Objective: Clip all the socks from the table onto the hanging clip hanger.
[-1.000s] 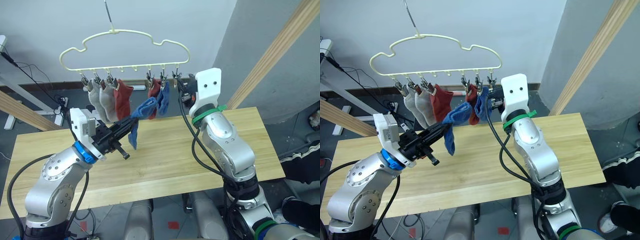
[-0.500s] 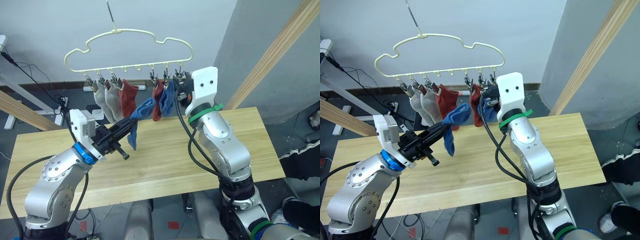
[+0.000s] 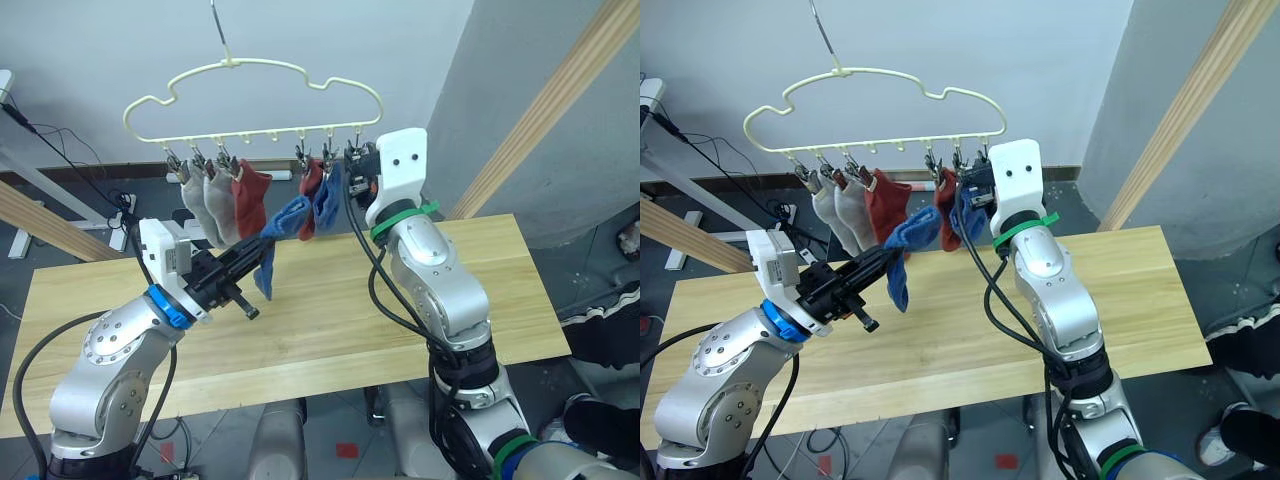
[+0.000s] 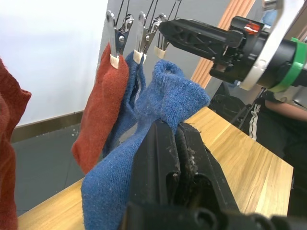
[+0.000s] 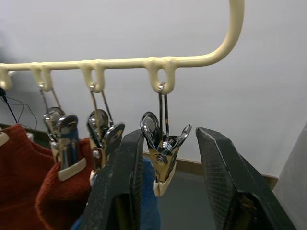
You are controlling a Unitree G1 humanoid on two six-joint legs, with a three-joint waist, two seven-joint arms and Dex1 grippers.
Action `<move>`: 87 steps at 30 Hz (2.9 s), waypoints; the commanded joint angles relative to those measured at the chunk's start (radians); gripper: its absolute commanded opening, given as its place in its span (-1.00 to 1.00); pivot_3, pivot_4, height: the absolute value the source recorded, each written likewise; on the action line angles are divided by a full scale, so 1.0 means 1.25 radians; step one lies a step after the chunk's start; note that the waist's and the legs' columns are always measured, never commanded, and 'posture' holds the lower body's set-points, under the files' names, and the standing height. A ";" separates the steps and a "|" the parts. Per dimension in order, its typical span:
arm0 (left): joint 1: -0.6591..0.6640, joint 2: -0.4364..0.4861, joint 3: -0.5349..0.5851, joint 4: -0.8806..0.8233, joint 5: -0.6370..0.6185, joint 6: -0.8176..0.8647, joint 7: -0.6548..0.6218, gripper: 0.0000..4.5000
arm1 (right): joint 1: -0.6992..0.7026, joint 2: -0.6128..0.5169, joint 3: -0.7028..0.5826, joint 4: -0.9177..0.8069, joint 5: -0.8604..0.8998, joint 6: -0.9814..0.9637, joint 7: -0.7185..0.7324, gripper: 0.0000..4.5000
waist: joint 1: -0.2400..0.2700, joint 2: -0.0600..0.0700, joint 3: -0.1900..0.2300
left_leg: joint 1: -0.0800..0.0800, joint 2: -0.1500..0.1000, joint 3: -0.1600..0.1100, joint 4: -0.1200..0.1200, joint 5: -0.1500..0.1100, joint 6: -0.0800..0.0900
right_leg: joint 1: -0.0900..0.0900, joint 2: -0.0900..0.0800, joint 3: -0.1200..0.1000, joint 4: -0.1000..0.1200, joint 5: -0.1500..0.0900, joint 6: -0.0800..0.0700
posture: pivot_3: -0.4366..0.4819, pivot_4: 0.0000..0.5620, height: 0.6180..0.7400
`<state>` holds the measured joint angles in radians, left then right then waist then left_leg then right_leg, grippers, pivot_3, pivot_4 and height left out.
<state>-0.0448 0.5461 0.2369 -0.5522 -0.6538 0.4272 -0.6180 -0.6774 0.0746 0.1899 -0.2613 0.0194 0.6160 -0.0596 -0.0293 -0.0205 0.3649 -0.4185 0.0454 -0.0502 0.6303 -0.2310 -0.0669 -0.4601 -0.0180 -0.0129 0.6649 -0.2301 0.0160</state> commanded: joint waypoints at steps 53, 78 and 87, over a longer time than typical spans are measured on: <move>-0.059 -0.017 -0.068 0.030 0.035 -0.027 -0.005 -1.00 | -0.107 -0.121 -0.256 -0.035 0.435 0.280 0.286 -0.86 | 0.002 0.000 0.000 | 0.000 -0.001 0.000 0.001 0.000 0.000 | 0.002 0.000 0.000 0.000 0.001 -0.001 | -0.07 0.31 1.00; -0.154 -0.078 -0.114 0.051 0.056 -0.039 0.023 -1.00 | -0.213 -0.077 -0.470 0.048 0.836 0.540 0.056 -0.86 | -0.005 0.000 0.000 | 0.000 0.000 0.001 0.001 0.000 0.000 | 0.001 0.000 0.000 0.000 0.004 -0.005 | -0.12 0.33 1.00; -0.160 -0.082 -0.115 0.074 0.070 -0.060 0.010 -1.00 | -0.201 -0.108 -0.433 0.046 0.857 0.535 0.062 -0.86 | -0.005 0.000 0.000 | 0.000 0.000 0.001 0.001 0.000 0.000 | 0.001 0.000 0.000 0.000 0.003 -0.005 | -0.12 0.33 1.00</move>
<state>-0.2452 0.4452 0.0846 -0.4390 -0.5685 0.3788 -0.6005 -0.9268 -0.0563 -0.3636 -0.1730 1.0549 1.2966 0.0021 -0.0354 -0.0206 0.3648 -0.4187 0.0450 -0.0493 0.6313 -0.2312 -0.0665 -0.4589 -0.0175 -0.0134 0.6644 -0.2258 0.0097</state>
